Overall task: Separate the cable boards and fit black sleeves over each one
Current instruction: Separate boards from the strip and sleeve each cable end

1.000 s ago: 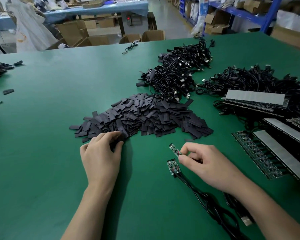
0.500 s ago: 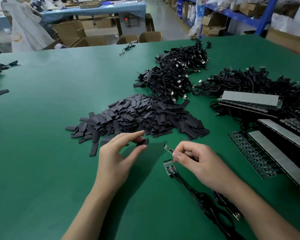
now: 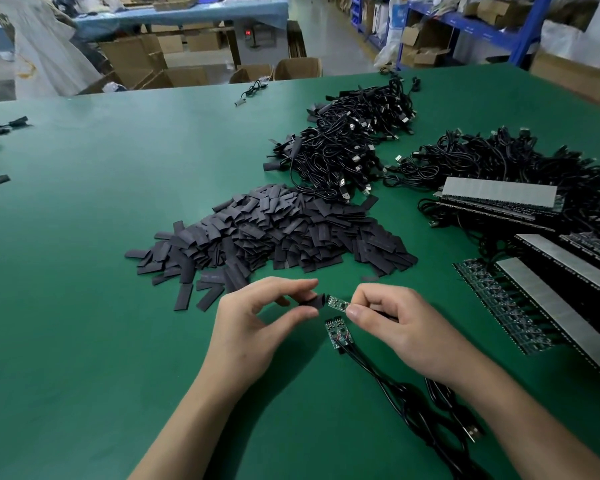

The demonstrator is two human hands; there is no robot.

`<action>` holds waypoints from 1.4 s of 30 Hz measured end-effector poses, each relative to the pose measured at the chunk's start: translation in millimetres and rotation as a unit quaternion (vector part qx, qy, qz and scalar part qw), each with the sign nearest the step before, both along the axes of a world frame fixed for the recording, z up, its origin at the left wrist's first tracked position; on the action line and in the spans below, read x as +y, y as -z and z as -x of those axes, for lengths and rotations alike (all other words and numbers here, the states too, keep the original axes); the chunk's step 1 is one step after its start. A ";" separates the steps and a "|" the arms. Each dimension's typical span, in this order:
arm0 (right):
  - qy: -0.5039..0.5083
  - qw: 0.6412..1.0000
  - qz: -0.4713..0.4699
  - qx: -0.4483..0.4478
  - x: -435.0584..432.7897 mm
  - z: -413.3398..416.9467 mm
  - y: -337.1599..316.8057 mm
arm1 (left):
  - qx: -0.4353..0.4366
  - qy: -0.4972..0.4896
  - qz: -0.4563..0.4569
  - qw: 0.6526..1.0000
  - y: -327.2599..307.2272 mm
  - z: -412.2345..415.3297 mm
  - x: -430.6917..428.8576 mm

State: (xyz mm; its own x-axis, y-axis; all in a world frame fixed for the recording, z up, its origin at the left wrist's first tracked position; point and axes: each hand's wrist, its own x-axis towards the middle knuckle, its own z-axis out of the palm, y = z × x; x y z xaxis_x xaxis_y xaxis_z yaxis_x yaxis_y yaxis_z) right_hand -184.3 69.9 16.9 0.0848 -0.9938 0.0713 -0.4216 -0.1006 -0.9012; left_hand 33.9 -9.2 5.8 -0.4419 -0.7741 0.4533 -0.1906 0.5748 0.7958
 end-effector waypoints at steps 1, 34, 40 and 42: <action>-0.005 1.000 -0.001 -0.004 -0.1 0.6 0.1 | -0.004 0.003 0.002 1.000 0.5 -0.1 -0.1; -0.040 0.995 -0.061 0.066 3.2 2.7 -6.7 | -0.115 0.048 0.068 0.990 -6.9 -1.5 7.7; -0.042 0.995 -0.065 0.060 3.4 2.8 -7.2 | -0.114 0.039 0.040 0.992 -4.7 -2.4 7.5; -0.046 0.995 -0.067 0.056 3.6 3.3 -7.8 | -0.113 0.034 0.030 0.993 -3.7 -3.0 7.0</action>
